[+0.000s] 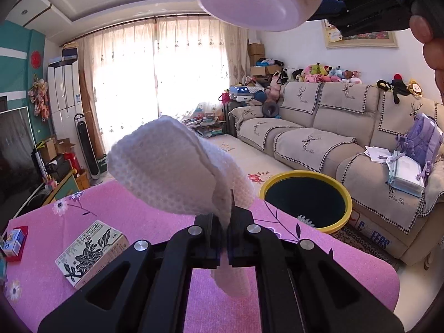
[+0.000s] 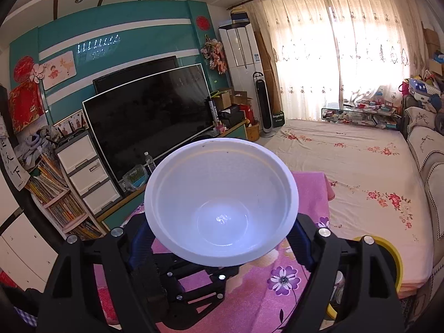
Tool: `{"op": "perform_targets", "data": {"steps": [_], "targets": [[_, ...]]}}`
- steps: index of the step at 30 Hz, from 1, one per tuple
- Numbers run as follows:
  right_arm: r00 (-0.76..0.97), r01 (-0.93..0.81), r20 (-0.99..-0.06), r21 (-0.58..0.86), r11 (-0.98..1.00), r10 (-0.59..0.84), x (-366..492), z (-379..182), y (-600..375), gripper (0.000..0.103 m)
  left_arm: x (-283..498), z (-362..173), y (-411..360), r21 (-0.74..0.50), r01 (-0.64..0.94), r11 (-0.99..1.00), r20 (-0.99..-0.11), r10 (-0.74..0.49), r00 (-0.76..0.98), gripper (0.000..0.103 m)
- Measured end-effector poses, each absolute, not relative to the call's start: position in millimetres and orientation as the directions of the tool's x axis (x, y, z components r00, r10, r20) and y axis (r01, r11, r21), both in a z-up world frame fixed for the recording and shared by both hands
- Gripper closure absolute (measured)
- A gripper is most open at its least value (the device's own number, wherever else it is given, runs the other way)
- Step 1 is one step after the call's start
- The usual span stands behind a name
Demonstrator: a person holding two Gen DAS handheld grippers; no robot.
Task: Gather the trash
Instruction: 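Hold the pudding cup up with the right tool while the left tool grasps the hanging white cloth, then lower the pudding cup into the bin and open the right tool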
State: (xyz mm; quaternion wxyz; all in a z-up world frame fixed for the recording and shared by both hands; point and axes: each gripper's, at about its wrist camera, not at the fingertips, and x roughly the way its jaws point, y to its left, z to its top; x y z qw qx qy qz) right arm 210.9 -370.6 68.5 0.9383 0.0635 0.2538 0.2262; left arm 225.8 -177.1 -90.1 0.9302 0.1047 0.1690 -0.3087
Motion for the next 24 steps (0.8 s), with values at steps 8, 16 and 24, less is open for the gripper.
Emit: {"op": "perform_targets", "data": {"steps": [8,16,24], "targets": [[0.809,-0.223,-0.501,0.222,0.949,0.307,219,37,-421,0.026,189,-77,-146,0.129,0.572,0.81,-0.325,-0.51,0.796,0.099],[0.751,0.101,-0.658,0.187,0.977,0.049,250,-59,-507,0.026,167,-72,-116,0.081,0.516,0.853,-0.343,-0.462,0.818,0.099],[0.655,0.251,-0.752,0.122,0.96,-0.076,284,-138,-552,0.018,174,-80,-125,0.072,0.503,0.861,-0.399,-0.437,0.806,0.099]]}}
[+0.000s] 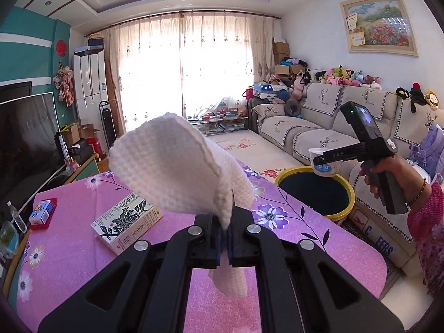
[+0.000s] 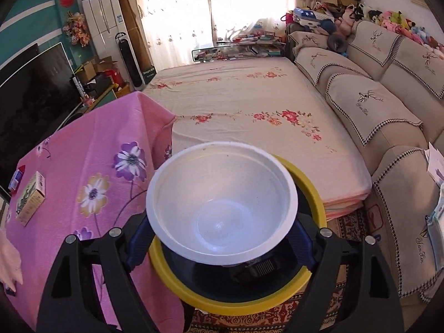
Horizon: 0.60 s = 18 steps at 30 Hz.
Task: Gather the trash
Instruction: 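Lower the pudding cup into the bin and open the right tool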
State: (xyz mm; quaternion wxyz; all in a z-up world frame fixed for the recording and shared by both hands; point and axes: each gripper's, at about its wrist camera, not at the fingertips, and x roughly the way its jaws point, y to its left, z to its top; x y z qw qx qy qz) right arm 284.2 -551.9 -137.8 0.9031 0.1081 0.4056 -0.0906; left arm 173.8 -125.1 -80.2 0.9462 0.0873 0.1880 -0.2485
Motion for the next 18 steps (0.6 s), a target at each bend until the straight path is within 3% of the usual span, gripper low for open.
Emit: {"op": "perform_targets", "data": {"steps": [9,18], "targets": [[0.672,0.292,-0.726,0.076,0.953,-0.147,268,-146,-549,0.013,196,-86,-142,0.053,0.477,0.878,-0.464,-0.401,0.79,0.099],[0.771,0.206,-0.631,0.132,0.97,-0.078,207,-113,-517,0.011,221,-90,-161,0.027,0.463,0.886,-0.529,-0.381,0.759,0.099]]}}
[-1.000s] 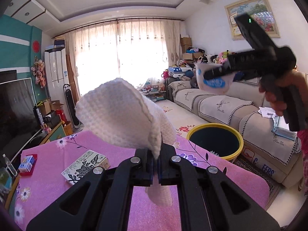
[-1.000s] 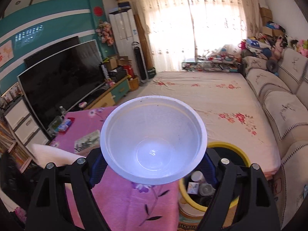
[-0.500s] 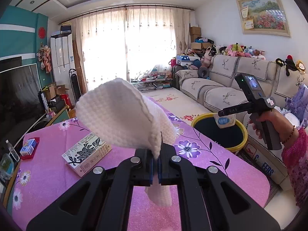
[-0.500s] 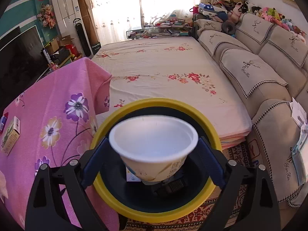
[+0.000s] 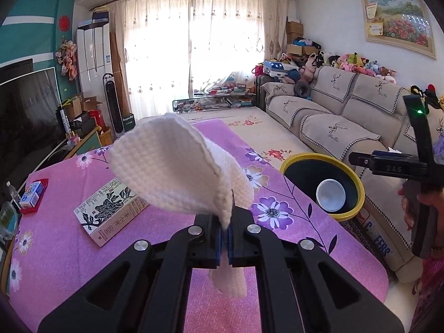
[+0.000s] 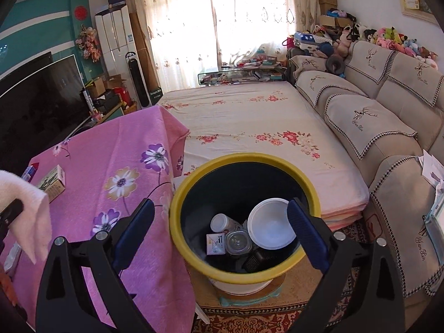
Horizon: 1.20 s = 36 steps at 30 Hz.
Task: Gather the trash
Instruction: 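Lower the pudding cup into the bin and open the right tool, then carry the white cloth over the bin and open the left tool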
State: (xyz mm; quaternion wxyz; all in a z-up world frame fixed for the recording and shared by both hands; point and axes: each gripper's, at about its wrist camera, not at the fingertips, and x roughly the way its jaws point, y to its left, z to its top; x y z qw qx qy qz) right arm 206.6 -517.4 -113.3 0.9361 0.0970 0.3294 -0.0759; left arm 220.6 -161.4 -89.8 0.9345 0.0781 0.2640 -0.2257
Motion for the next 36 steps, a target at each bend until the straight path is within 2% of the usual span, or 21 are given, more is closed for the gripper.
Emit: {"op": "perform_targets", "data": {"steps": [7,17,34,35,36], "targets": [[0.795,0.174,-0.603,0.111,0.978,-0.074,151,-109,-514,0.011,233,-83,-198,0.053,0.509,0.859,-0.533,-0.407,0.742,0.099],[0.816,0.247,-0.563,0.135,0.96,-0.131,96,-107,-542,0.011,269,-74,-296,0.048,0.608,0.792,-0.568,-0.48,0.669,0.099],[0.786,0.37,-0.587,0.195,0.908,-0.195,79,-127,-595,0.011,340,-119,-467,0.023,0.703,0.711,-0.695,-0.494,0.523,0.097],[0.785,0.37,-0.589,0.197,0.908,-0.193,80,-128,-596,0.011,341,-122,-471,0.023,0.703,0.711,-0.697,-0.493,0.521,0.093],[0.783,0.372,-0.591,0.197,0.907,-0.192,80,-129,-596,0.011,343,-124,-475,0.022,0.702,0.712,-0.7,-0.49,0.519,0.076]]}}
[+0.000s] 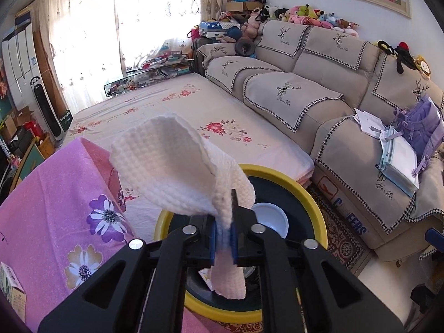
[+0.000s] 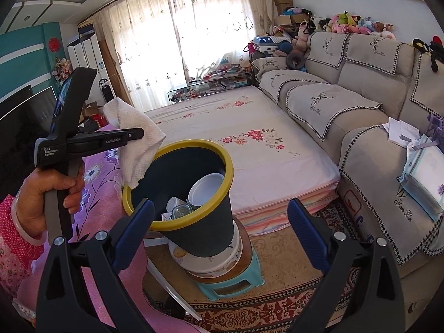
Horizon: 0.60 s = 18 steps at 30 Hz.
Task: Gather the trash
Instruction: 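Carry the white cloth over the bin and open the left tool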
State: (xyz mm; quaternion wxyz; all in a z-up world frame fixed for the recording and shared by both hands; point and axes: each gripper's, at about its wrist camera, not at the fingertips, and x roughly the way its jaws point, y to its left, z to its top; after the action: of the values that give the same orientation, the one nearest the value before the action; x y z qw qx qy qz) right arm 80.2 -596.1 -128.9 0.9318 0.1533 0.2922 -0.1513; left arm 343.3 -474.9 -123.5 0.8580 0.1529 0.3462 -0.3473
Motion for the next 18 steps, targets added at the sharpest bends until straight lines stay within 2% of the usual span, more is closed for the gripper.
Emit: {"op": "perform_targets", "data": {"steps": [1,2,3,10,16,18], "targets": [[0.782,0.373,-0.593,0.197,0.907,-0.192,80,-130,-596,0.011,345,-125,-477,0.019,0.696,0.718,-0.703,-0.485,0.52,0.06],[0.781,0.373,-0.594,0.199,0.906,-0.192,80,-131,-596,0.011,345,-126,-479,0.017,0.687,0.726,-0.702,-0.48,0.525,0.028],[0.781,0.373,-0.595,0.201,0.906,-0.19,80,-131,-596,0.011,343,-127,-476,0.018,0.68,0.733,-0.699,-0.477,0.533,0.012],[0.789,0.368,-0.586,0.21,0.906,-0.185,79,-129,-595,0.011,325,-125,-459,-0.013,0.692,0.722,-0.707,-0.496,0.504,0.012],[0.786,0.365,-0.589,0.199,0.91,-0.187,80,-128,-590,0.011,292,-87,-391,-0.06,0.658,0.75,-0.635,-0.537,0.555,0.011],[0.782,0.358,-0.597,0.192,0.914,-0.181,82,-130,-587,0.011,275,-68,-359,-0.058,0.641,0.766,-0.595,-0.542,0.594,0.008]]}}
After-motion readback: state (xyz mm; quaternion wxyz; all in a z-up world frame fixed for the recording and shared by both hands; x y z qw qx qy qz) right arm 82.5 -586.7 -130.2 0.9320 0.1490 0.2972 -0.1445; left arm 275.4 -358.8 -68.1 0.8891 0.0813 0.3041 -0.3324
